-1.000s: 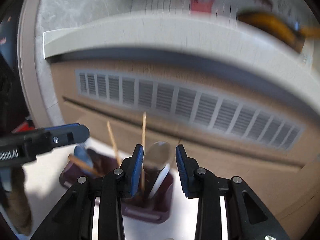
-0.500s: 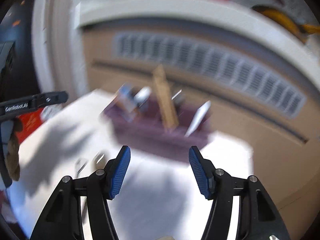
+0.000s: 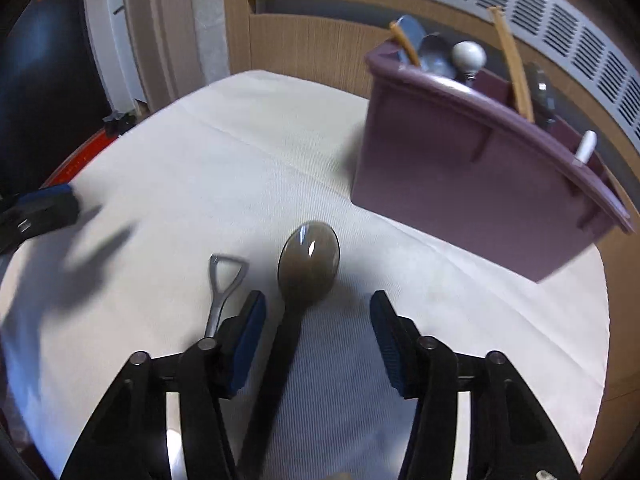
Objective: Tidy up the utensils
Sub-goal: 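Grasp the second grey black-handled spoon with the right tool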
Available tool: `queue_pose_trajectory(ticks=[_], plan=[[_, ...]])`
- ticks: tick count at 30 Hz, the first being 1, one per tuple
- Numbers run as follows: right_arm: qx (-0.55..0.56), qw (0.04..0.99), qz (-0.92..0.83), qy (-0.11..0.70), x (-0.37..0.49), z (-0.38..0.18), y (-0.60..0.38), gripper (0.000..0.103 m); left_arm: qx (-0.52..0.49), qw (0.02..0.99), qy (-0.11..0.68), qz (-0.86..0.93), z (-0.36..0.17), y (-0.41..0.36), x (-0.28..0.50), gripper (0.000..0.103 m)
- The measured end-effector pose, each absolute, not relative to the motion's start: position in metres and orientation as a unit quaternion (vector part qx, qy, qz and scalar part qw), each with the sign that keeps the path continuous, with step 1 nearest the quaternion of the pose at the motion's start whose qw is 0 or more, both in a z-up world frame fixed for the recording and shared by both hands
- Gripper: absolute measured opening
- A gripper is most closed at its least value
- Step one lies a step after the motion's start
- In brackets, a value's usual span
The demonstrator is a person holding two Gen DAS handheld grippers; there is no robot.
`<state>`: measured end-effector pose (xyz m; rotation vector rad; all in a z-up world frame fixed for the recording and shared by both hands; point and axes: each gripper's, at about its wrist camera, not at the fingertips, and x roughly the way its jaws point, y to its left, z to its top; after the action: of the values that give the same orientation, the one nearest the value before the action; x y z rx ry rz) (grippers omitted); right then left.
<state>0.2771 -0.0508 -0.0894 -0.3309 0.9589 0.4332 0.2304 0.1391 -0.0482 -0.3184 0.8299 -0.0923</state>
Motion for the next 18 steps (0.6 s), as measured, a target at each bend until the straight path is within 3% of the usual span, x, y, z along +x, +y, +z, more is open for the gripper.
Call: queue_pose_trajectory(ticks=[2,4,13,18], plan=[[-0.147,0.852,0.210,0.456,0.286,-0.091,-0.047,0.046,-0.154,0.898,0.407,-0.055,-0.051,0.137,0.233,0.058],[-0.136,0.847,0.219,0.464,0.292,-0.091,-0.047,0.031,-0.156,0.890,0.422,-0.073,-0.055,0.129,0.235,0.058],[-0.120,0.863,0.189,0.452,0.255,-0.070,-0.119,0.031,-0.134,0.802,0.535,-0.229,-0.076,0.050,0.205,0.058],[-0.099,0.883,0.140,0.438,0.229,-0.061,-0.172,0.031,-0.122,0.778,0.554,-0.270,-0.076,0.009,0.201,0.058]])
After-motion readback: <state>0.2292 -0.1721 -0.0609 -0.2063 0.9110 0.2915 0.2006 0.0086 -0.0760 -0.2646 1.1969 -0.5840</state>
